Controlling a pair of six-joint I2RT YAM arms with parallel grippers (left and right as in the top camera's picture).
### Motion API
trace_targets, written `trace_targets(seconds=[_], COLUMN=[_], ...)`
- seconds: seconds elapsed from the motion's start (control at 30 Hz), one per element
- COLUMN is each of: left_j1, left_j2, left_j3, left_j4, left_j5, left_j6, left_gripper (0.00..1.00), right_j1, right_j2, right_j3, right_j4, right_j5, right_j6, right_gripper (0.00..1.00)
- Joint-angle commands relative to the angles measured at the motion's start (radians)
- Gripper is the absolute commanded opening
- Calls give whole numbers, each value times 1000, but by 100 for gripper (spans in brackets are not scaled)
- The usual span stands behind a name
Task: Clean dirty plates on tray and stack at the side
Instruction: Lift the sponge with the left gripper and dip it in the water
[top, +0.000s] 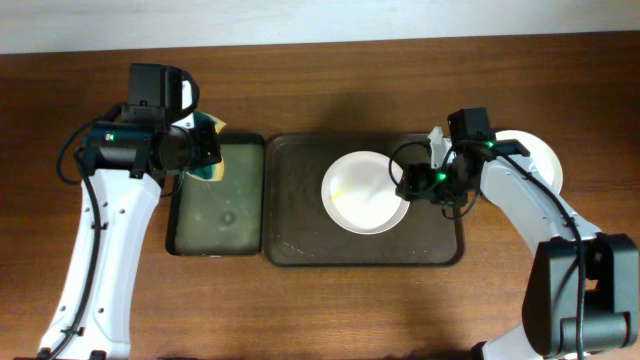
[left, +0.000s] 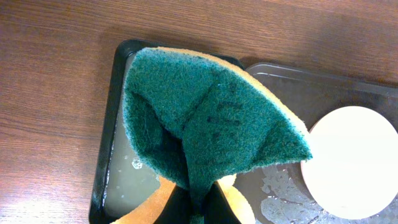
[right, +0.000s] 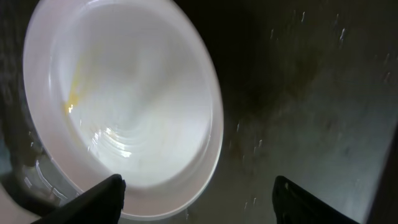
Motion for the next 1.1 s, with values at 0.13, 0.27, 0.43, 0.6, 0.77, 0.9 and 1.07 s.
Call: trace_targets(seconds=[0.13,0.27,0.43,0.6,0.77,0.9,1.07], left_j1=[-3,-3,-3,-3,-11,-49,-101], left_j2=[14,23,43,47,47,67,152], left_j3=[13,13,13,13,13,30,128], left_j4=[6,9,10,14,16,26,-6], left_j5=[4,4,3,4,4,5,8], left_j6=[16,16,16,16,17,29,39], left_gripper=[0,0,0,0,0,0,0], right_j1=[6,5,5,5,5,5,6], right_j2=[17,17,17,17,17,17,17], right_j3=[-26,-26,-26,-26,-26,-26,-26], right_j4=[40,60,66,72,64,55,48], right_j5=[9,8,8,8,-19,-26,-26], right_j6=[-11,-10,-10,-11,-10,-10,-6], right_gripper=[51,10,4,4,25,44,67])
